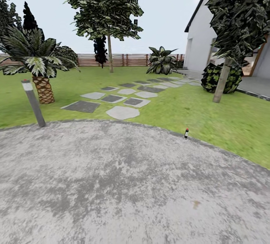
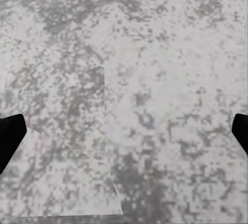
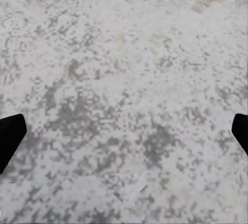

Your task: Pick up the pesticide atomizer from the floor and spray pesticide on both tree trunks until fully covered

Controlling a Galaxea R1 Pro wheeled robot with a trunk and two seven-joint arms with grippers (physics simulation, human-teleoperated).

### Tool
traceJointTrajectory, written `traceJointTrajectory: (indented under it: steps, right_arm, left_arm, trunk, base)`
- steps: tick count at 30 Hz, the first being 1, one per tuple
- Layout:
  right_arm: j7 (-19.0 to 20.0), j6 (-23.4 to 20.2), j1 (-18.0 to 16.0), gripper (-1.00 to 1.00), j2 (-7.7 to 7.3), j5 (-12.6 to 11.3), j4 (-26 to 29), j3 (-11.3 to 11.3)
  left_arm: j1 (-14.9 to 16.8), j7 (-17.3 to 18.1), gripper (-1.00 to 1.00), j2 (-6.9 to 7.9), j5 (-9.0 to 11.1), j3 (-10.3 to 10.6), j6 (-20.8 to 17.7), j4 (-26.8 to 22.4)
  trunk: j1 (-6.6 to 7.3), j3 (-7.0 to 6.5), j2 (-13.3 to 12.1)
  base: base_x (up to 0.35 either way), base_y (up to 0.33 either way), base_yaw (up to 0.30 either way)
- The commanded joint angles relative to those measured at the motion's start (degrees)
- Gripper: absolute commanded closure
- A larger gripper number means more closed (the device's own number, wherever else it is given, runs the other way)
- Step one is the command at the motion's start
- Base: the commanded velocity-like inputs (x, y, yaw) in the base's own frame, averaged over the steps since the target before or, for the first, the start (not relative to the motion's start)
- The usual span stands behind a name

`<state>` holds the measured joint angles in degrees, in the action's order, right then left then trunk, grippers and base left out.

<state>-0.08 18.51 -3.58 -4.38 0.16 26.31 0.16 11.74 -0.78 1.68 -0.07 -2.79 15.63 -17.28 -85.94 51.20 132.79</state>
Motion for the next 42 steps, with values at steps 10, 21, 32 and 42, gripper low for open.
traceJointTrajectory:
  steps: [10,21,32,42]
  right_arm:
    - [-0.01,0.20,-0.02,-1.00,-0.01,0.01,-0.03,-0.04]
    - [-0.01,0.12,-0.03,-1.00,-0.01,0.02,-0.03,-0.07]
    - [-0.01,0.12,-0.03,-1.00,-0.01,-0.05,-0.03,-0.07]
    - [-0.01,0.12,-0.03,-1.00,-0.01,-0.05,-0.03,-0.07]
  left_arm:
    - [0.03,-0.04,-1.00,-0.03,-0.01,-0.11,0.19,0.05]
    - [0.03,-0.02,-1.00,-0.03,-0.01,-0.11,0.19,0.05]
    - [0.03,-0.03,-1.00,-0.09,-0.01,-0.11,0.19,0.05]
    - [0.03,-0.04,-1.00,-0.07,-0.01,-0.11,0.19,0.05]
  trunk:
    - [-0.02,0.06,0.02]
    - [-0.02,0.06,0.02]
    - [-0.02,-0.08,0.02]
    - [-0.02,-0.47,0.02]
  base:
    - [0.340,0.101,0.000]
    - [0.340,0.094,0.000]
    - [0.340,0.083,-0.073]
    - [0.340,0.074,-0.258]
